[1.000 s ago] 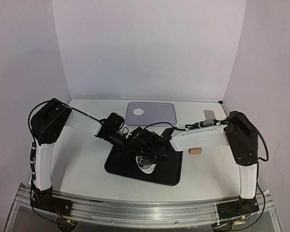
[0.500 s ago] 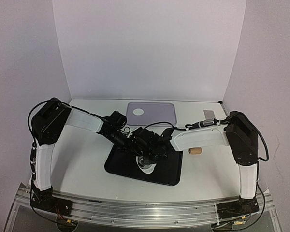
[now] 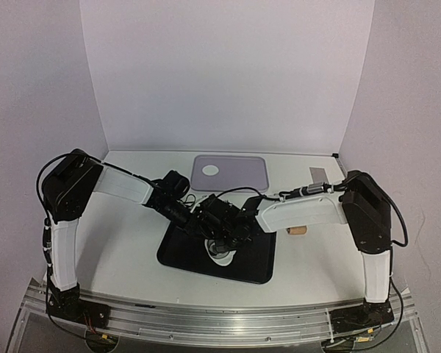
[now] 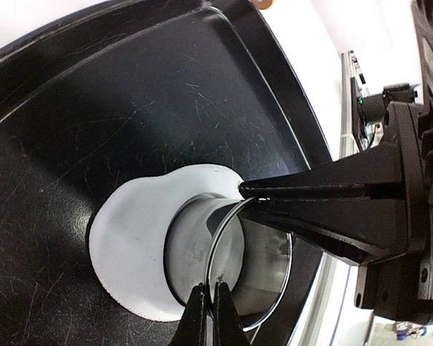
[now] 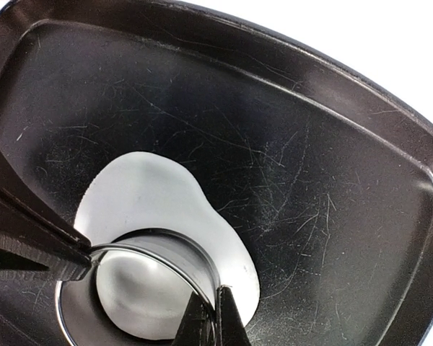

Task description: Roll out the dumpling wrappers from the dough

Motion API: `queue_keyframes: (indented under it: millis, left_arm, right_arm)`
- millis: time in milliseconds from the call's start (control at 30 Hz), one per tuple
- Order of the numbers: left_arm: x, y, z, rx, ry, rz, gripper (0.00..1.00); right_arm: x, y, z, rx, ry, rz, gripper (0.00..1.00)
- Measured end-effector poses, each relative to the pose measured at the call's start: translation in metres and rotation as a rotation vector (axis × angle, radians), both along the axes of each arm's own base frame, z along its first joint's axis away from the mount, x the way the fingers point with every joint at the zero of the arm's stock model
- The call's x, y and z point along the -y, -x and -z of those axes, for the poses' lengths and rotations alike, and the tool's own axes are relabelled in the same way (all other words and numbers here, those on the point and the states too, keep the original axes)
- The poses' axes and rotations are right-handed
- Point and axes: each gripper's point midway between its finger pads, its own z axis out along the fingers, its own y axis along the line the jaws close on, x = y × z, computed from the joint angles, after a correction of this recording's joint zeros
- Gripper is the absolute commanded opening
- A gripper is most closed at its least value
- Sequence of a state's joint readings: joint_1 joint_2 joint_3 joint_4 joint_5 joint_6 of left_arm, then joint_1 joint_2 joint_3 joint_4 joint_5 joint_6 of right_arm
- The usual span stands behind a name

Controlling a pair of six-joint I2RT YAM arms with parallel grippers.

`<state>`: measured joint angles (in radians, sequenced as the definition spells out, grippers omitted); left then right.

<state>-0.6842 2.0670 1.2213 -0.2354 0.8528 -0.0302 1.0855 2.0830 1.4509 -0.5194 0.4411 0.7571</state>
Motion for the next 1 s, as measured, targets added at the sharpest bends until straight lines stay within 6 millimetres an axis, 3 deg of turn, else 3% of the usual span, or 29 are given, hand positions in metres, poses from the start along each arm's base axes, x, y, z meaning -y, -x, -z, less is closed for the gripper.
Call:
queue_keyframes:
  millis: [567, 1000]
  left_arm:
    - [-0.018, 0.008, 0.001, -0.041, -0.01, 0.052, 0.0]
    - [-0.006, 0.005, 0.002, -0.138, 0.004, 0.066, 0.0]
  right_arm:
    - [-0.016, 0.003, 0.001, 0.014, -0.076, -0.116, 0.0]
    - [-0.004, 0.002, 0.003, -0.034, -0.112, -0.058, 0.0]
